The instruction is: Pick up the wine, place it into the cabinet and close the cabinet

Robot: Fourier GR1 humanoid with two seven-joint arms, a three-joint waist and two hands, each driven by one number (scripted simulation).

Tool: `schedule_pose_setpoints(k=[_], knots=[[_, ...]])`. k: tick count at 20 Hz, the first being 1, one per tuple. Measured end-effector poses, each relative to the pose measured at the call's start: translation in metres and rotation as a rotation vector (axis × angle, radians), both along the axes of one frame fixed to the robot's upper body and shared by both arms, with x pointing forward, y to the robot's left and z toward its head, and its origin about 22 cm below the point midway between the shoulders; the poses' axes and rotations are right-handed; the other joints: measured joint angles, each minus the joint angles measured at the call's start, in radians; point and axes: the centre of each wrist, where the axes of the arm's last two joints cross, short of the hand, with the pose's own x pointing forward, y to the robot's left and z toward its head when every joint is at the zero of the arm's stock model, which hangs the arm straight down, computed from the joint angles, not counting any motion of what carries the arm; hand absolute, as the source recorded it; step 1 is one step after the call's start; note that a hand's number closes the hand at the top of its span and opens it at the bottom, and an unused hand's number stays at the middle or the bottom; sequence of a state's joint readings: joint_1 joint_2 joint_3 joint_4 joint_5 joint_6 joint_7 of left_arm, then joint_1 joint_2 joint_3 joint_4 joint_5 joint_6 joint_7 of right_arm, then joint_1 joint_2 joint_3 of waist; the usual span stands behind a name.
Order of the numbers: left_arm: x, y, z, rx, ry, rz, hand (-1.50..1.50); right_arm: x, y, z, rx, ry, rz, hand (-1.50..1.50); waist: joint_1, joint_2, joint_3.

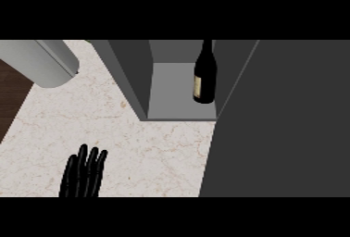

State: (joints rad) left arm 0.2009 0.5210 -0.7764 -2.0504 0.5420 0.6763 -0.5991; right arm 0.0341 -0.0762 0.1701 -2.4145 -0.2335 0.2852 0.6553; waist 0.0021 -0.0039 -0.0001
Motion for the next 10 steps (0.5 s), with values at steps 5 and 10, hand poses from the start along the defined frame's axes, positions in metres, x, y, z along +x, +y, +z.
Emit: schedule_pose_setpoints(k=[5,10], knots=[[0.0,0.026,0.008,0.005,-0.018,0.03,-1.5,-0.008,0.012,-0.009,0.029,0.097,0.065,1.5,-0.001,-0.001,0.0],[0.001,0.048,0.019,-0.002,-0.037,0.069,-1.5,-0.015,0.032,-0.012,0.023,0.118,0.21,1.5,0.001,-0.002,0.0]])
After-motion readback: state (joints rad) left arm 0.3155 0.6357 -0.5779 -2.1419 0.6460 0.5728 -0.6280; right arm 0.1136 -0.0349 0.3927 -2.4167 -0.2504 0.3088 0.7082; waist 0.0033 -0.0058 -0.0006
